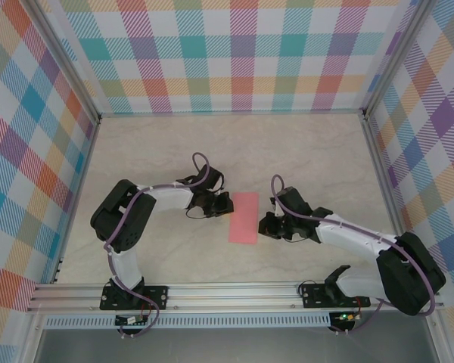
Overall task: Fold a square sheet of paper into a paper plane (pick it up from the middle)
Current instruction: Fold the square sheet of paper in half at the center of the table, then move the square sheet of paper to the center of the table.
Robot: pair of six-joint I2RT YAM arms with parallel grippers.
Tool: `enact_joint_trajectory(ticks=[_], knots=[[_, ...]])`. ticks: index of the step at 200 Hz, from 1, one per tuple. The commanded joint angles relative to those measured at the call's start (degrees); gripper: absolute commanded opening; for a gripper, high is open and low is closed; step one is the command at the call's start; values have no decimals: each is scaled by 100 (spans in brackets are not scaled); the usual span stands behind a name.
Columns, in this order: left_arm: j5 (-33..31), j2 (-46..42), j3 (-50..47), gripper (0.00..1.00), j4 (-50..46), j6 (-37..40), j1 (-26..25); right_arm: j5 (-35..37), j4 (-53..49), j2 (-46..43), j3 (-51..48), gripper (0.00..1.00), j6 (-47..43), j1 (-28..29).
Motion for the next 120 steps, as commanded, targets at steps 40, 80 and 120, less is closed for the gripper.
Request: enact_joint_trajectory(ticks=[40, 80, 120], knots=[[-1038, -866, 320, 37, -1304, 90, 51, 66, -60, 1234, 664, 7, 211, 354], [-1466, -1362, -166, 37, -1252, -116, 350, 119, -80, 1853, 848, 7, 390, 523], [-1522, -1771, -786, 37, -967, -273, 548, -90, 543, 2241, 784, 7, 781, 939]])
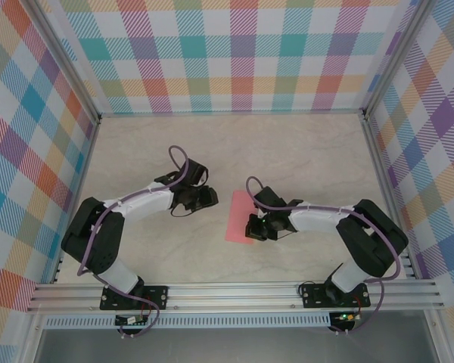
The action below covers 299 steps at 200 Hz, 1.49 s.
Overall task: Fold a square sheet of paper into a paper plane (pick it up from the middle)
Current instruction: Move the square sheet of paper to the center of the table, then fold the square sheet of paper in half at the center of the table.
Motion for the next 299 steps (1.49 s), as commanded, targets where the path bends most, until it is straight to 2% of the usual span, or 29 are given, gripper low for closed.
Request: enact_joint_trajectory(ticks=[1, 27, 59, 90, 126, 184, 235, 299], knots=[[-174, -280, -356, 37, 74, -190, 111, -113, 329, 364, -9, 6, 388, 328], [-116, -519, -747, 37, 292, -312, 154, -107, 970, 849, 119, 6, 817, 560], [167, -792, -1150, 34, 678, -469, 150, 85, 1540, 1159, 502, 8, 1115, 573], [452, -1253, -1495, 24, 904, -652, 149, 159, 1618, 832, 572, 8, 818, 505], [630, -1657, -1724, 12, 995, -783, 43, -159, 1475, 620, 395, 6, 312, 52], [1158, -1245, -1825, 0, 1643, -1066, -413, -852, 1470, 959, 698, 5, -308, -337], [1374, -681, -1687, 0, 1996, -1113, -717, -1200, 1716, 1298, 796, 5, -366, -426], [1563, -273, -1598, 0, 2274, -1146, -973, -1164, 1673, 1208, 798, 5, -409, -448]])
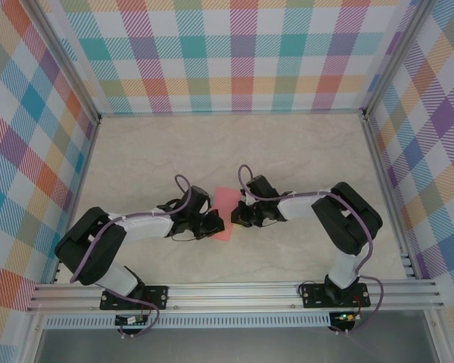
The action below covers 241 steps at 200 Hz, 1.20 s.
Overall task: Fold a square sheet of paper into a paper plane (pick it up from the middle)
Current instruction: Fold the square sheet of paper in half at the center of the table.
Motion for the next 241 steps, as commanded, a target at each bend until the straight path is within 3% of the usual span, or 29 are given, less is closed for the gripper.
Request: enact_joint_trajectory(ticks=[1, 126, 241], knots=[[172, 120, 149, 0, 197, -28, -126, -104, 91, -38, 154, 5, -156, -28], [-211, 443, 241, 0, -714, 91, -246, 24, -149, 356, 414, 5, -294, -137], [-327, 645, 209, 0, -1079, 148, -246, 214, -481, 995, 1144, 6, -803, -1047]])
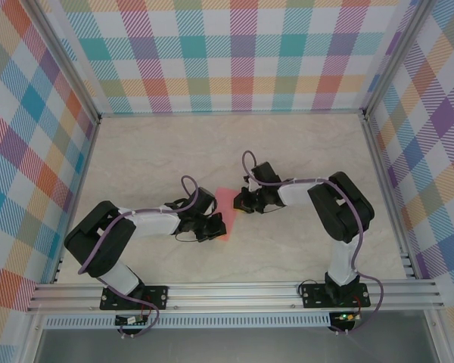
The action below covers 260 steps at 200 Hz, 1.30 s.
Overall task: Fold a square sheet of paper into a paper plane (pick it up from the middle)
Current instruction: Fold the square sheet of paper in half at the center of the table.
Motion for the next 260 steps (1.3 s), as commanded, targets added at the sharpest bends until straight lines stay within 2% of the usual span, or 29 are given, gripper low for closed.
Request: enact_joint_trajectory(ticks=[1, 71, 115, 146, 184, 222, 260], knots=[[-183, 205, -87, 0, -633, 120, -78, 512, -195, 310, 287, 6, -320, -309], [-182, 192, -63, 0, -677, 166, -73, 826, -696, 606, 1056, 6, -643, -694], [-165, 69, 56, 0, -687, 184, -71, 697, -677, -82, 923, 6, -594, -652], [59, -239, 391, 1, -386, 156, -31, 552, -386, -802, 179, 6, -324, -380], [-396, -297, 957, 3, -838, 473, 247, 436, 98, -1341, -728, 6, 261, 89], [-683, 144, 1218, 0, -906, 628, 572, 496, 224, -1168, -816, 6, 572, 654], [-585, 769, 1397, 0, -660, 673, 857, 470, 487, -871, -809, 5, 790, 957]])
